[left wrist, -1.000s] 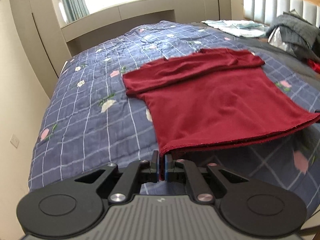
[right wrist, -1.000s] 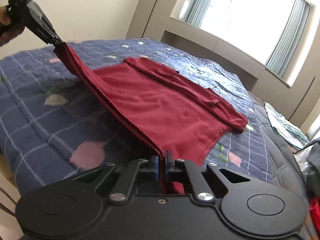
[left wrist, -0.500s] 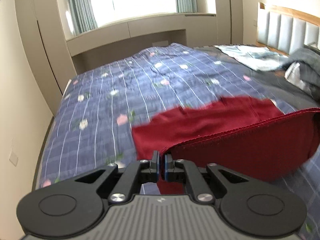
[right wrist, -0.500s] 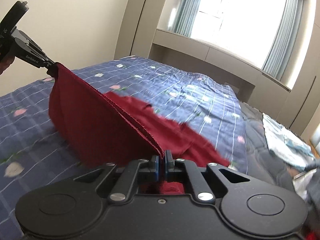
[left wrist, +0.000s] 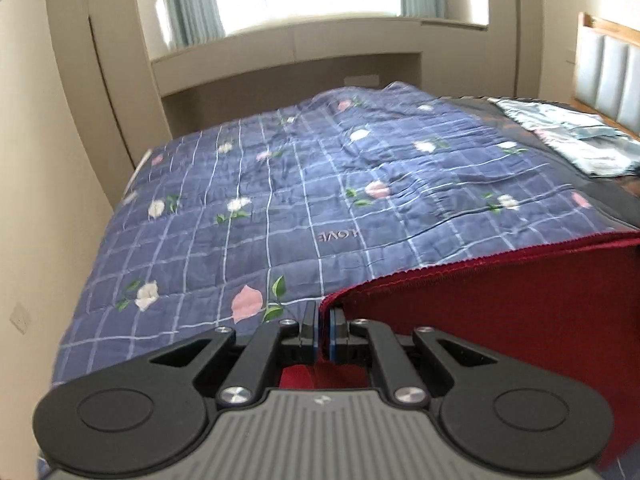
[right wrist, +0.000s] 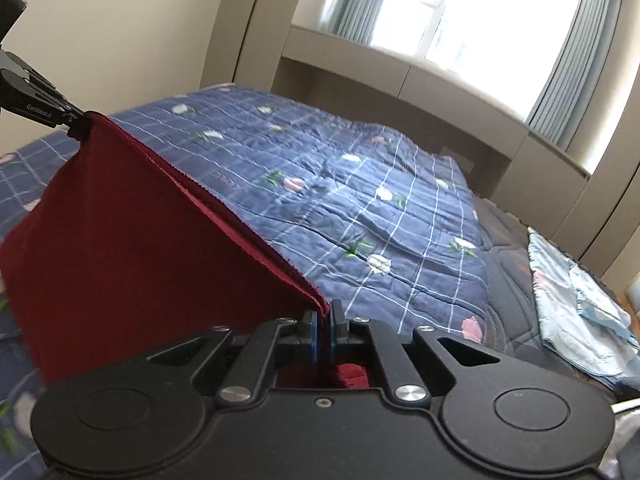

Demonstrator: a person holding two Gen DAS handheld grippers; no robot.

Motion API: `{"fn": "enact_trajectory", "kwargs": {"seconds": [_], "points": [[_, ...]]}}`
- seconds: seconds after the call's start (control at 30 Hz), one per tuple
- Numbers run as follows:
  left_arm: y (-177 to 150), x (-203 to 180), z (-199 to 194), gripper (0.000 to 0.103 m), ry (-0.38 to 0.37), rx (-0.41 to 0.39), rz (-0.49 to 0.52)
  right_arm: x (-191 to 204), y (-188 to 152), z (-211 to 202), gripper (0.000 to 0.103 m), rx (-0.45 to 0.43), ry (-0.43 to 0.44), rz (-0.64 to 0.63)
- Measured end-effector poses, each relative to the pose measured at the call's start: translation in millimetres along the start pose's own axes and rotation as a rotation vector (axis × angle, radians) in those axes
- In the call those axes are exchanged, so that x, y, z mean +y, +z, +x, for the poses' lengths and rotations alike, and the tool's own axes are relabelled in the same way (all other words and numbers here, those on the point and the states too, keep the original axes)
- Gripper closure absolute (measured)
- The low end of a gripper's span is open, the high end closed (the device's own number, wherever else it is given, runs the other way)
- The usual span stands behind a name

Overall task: Fold small clothes
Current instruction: 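Lift the hem with both grippers and fold it toward the collar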

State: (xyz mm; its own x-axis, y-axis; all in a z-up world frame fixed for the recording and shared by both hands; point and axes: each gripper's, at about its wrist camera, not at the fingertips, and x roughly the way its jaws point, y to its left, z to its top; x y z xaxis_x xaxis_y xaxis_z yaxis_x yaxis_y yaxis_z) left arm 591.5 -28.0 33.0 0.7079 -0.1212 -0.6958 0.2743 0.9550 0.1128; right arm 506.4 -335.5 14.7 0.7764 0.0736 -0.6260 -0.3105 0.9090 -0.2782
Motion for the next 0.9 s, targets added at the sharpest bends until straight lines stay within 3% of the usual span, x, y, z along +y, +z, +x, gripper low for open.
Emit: {"fn": "enact_trajectory", "kwargs": {"seconds": [0.3, 0.9], "points": [[-9, 4, 83, 0.098, 0.003, 0.113, -0.098, -15, -11, 79, 0.098, 0.096, 0.042, 0.043], [-16, 2, 109, 0.095, 0.019, 0.152, -0.141, -14, -28, 115, 0.095, 0.139, 0.055, 0.082]]}}
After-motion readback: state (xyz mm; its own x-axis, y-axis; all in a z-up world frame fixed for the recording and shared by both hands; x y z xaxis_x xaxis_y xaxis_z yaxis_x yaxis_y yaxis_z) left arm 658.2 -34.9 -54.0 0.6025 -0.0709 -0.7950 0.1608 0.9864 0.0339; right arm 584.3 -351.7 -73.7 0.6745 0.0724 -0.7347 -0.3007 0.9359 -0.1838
